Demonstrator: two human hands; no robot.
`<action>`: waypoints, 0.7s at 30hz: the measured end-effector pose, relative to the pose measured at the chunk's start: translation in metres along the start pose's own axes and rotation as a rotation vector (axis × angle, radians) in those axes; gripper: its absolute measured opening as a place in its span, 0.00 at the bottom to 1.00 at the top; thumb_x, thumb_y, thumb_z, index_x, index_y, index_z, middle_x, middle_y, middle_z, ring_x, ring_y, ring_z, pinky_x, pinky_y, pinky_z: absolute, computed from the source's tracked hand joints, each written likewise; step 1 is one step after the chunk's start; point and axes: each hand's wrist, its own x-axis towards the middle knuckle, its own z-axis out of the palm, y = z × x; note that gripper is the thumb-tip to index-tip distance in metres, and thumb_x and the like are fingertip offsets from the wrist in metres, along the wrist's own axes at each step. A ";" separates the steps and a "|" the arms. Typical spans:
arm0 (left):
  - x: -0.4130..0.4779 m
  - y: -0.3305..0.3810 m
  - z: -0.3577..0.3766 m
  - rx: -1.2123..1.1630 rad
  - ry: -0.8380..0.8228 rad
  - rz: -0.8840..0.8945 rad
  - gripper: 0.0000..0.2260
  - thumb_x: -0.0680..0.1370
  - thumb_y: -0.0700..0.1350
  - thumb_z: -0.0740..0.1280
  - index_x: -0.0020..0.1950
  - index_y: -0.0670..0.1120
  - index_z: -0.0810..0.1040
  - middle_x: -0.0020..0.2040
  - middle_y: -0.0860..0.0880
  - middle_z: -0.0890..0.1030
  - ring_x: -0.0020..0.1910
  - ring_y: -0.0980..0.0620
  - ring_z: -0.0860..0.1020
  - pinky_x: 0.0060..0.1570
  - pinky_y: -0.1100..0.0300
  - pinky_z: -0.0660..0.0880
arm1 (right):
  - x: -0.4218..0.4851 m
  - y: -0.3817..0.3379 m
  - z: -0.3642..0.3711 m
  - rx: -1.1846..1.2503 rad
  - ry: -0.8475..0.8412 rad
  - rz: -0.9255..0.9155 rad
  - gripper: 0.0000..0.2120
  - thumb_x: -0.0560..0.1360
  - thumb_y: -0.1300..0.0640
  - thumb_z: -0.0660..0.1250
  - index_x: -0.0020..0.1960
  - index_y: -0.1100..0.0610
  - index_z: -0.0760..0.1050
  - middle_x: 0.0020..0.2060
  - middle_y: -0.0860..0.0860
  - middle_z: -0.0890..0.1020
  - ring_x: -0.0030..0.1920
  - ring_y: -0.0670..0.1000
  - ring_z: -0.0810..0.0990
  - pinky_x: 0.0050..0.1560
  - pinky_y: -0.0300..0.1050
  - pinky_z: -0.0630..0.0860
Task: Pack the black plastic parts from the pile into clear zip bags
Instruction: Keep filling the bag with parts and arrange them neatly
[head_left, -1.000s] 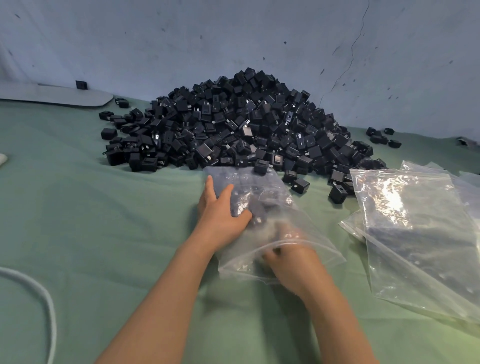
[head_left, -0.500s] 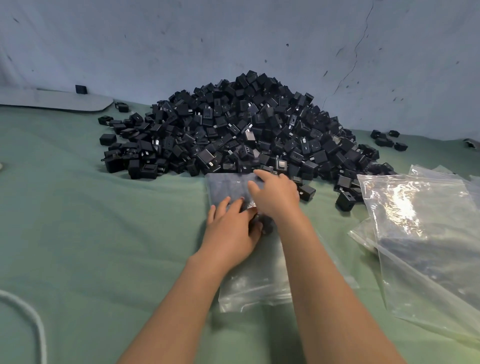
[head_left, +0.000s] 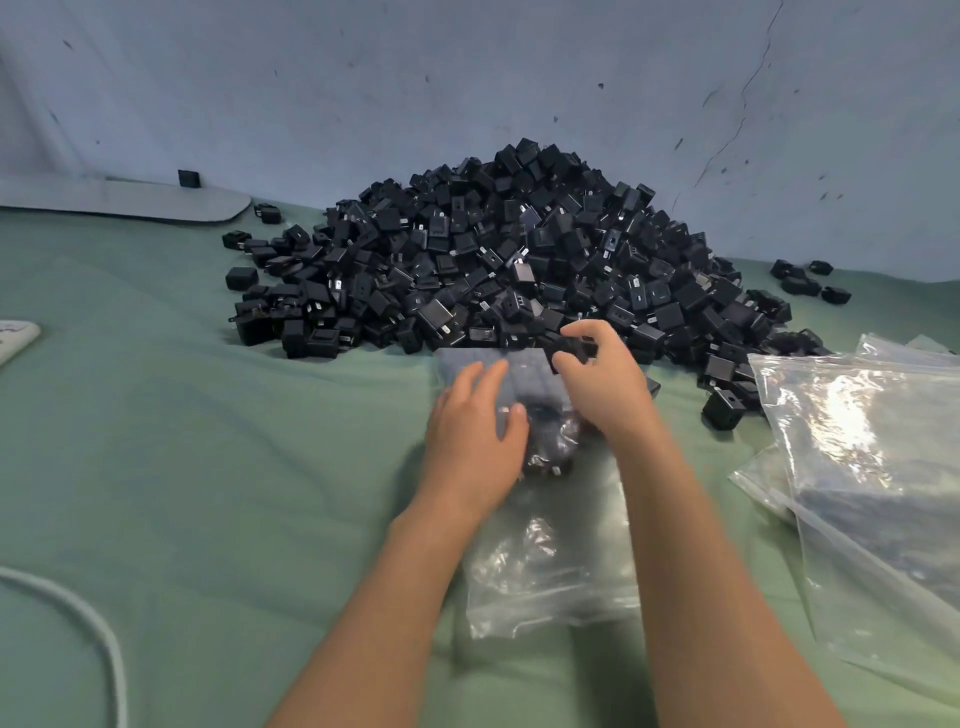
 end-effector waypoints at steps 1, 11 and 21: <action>0.001 0.002 -0.004 -0.137 0.010 -0.038 0.20 0.80 0.44 0.62 0.72 0.45 0.66 0.71 0.46 0.68 0.69 0.49 0.67 0.67 0.59 0.63 | -0.011 -0.002 -0.013 0.097 -0.096 -0.014 0.13 0.75 0.56 0.62 0.59 0.45 0.73 0.39 0.47 0.80 0.38 0.46 0.77 0.42 0.44 0.73; -0.014 0.031 -0.012 -0.612 -0.180 -0.256 0.07 0.78 0.45 0.66 0.42 0.45 0.81 0.35 0.48 0.82 0.35 0.53 0.81 0.42 0.59 0.79 | -0.104 0.007 -0.043 0.231 -0.081 -0.185 0.11 0.75 0.61 0.67 0.51 0.46 0.76 0.43 0.44 0.80 0.49 0.44 0.78 0.48 0.34 0.72; -0.038 0.051 -0.014 -0.225 -0.209 -0.134 0.14 0.76 0.54 0.66 0.47 0.44 0.80 0.42 0.49 0.83 0.44 0.51 0.81 0.47 0.57 0.77 | -0.142 0.031 -0.051 -0.005 -0.073 -0.243 0.18 0.77 0.58 0.65 0.61 0.37 0.72 0.57 0.43 0.76 0.61 0.45 0.70 0.61 0.37 0.65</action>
